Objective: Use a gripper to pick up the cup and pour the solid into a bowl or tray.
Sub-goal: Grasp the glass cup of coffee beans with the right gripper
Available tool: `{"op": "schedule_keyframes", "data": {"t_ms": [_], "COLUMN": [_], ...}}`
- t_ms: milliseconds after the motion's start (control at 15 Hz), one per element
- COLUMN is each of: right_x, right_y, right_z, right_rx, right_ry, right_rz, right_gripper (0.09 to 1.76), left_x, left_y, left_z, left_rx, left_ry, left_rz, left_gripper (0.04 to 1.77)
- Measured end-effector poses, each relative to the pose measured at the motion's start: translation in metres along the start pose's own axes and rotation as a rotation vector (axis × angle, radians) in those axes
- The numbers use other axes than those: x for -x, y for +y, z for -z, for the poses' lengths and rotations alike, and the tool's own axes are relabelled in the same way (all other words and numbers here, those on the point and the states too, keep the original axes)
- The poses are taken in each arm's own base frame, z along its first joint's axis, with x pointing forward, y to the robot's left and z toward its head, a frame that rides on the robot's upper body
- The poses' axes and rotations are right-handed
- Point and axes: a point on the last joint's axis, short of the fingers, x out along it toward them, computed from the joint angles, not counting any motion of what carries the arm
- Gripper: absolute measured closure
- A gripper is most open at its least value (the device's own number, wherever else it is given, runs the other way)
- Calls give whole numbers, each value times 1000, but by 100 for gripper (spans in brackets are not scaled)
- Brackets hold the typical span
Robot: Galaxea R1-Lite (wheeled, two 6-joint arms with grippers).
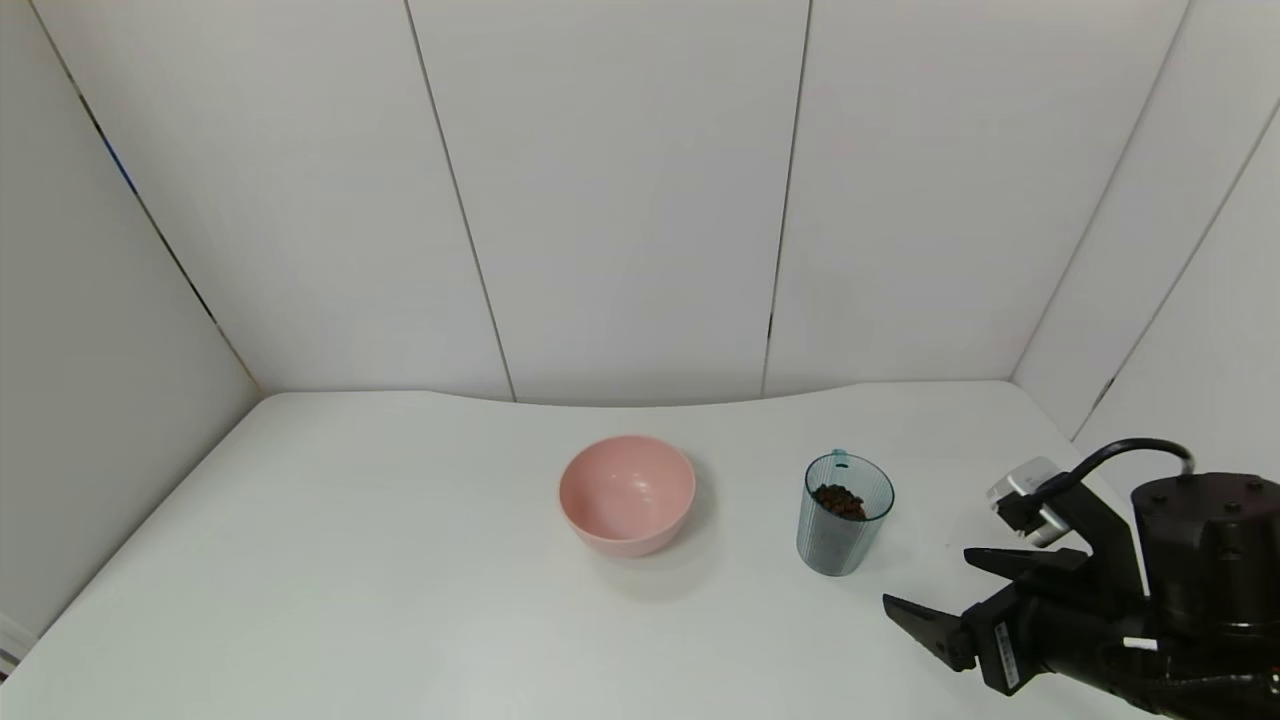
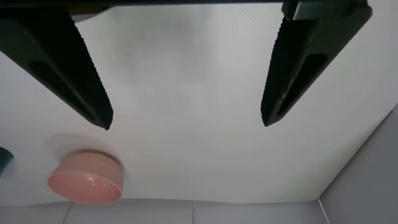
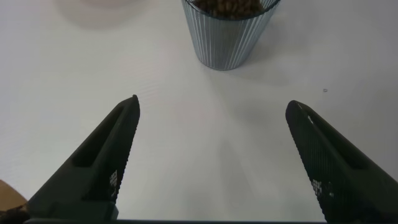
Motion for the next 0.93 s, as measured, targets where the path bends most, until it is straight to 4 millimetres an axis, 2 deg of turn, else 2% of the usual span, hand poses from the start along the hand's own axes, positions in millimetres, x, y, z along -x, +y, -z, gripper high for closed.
{"op": "schedule_keyframes", "data": {"t_ms": [533,933], "right_x": [-62,-83], "right_y": [10,14], "right_z": [40,57], "right_rx": [-7,-2], "right_ry": [-91,-107], "right_rz": [34,74], "right_gripper": [14,14], "left_x": [0,0], "left_y": [0,0], "left_z": [0,0], "left_rx": [0,0], "left_ry": [0,0], "left_rz": [0,0], "left_gripper": [9,9]}}
